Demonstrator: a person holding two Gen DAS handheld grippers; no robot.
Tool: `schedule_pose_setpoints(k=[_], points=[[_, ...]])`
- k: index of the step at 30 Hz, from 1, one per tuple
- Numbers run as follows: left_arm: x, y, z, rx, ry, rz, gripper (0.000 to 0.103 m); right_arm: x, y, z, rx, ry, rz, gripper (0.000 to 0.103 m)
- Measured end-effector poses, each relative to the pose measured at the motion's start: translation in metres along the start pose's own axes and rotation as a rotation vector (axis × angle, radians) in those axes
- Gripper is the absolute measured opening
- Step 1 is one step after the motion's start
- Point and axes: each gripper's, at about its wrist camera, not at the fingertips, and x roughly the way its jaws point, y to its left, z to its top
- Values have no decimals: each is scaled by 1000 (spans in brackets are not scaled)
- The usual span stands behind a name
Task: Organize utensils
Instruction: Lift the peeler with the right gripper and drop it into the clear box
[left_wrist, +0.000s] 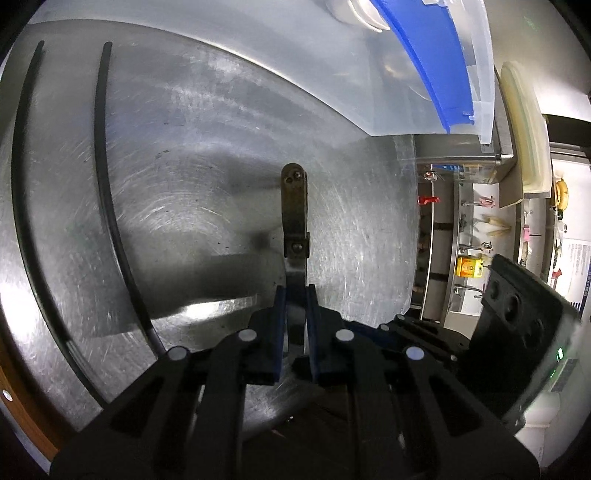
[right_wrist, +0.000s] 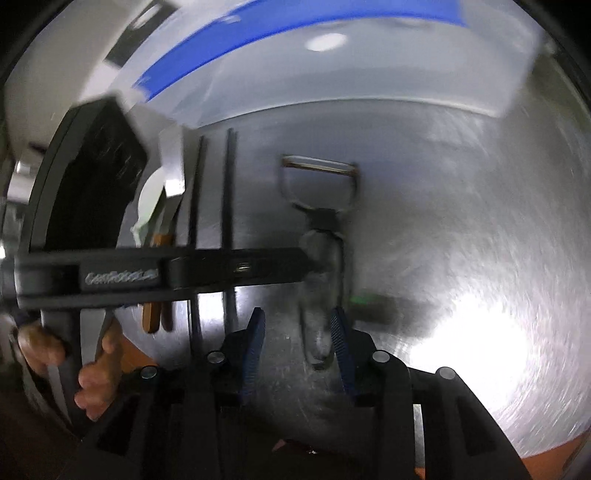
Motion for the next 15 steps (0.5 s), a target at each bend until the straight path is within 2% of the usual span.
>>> schedule_pose_setpoints(k=[1, 5, 7, 10, 11, 13, 15], points=[[0, 0, 0, 4, 2, -1, 10, 3, 3, 1, -20, 7, -7, 36], [3, -3, 0, 14, 7, -4, 10, 17, 3, 6, -32, 42, -25, 22], [4, -4, 0, 17, 9, -4, 10, 24, -2, 10, -18, 58, -8, 15], [4, -3, 1, 18, 10, -6, 10, 33, -10, 13, 13, 80, 32, 10], [4, -4, 1, 17, 10, -5, 10, 35, -13, 13, 22, 85, 47, 5], [5, -4, 1, 13, 10, -3, 10, 34, -16, 12, 36, 78, 96, 4], [5, -3, 2, 10, 12, -12, 10, 31, -15, 11, 26, 64, 102, 4]])
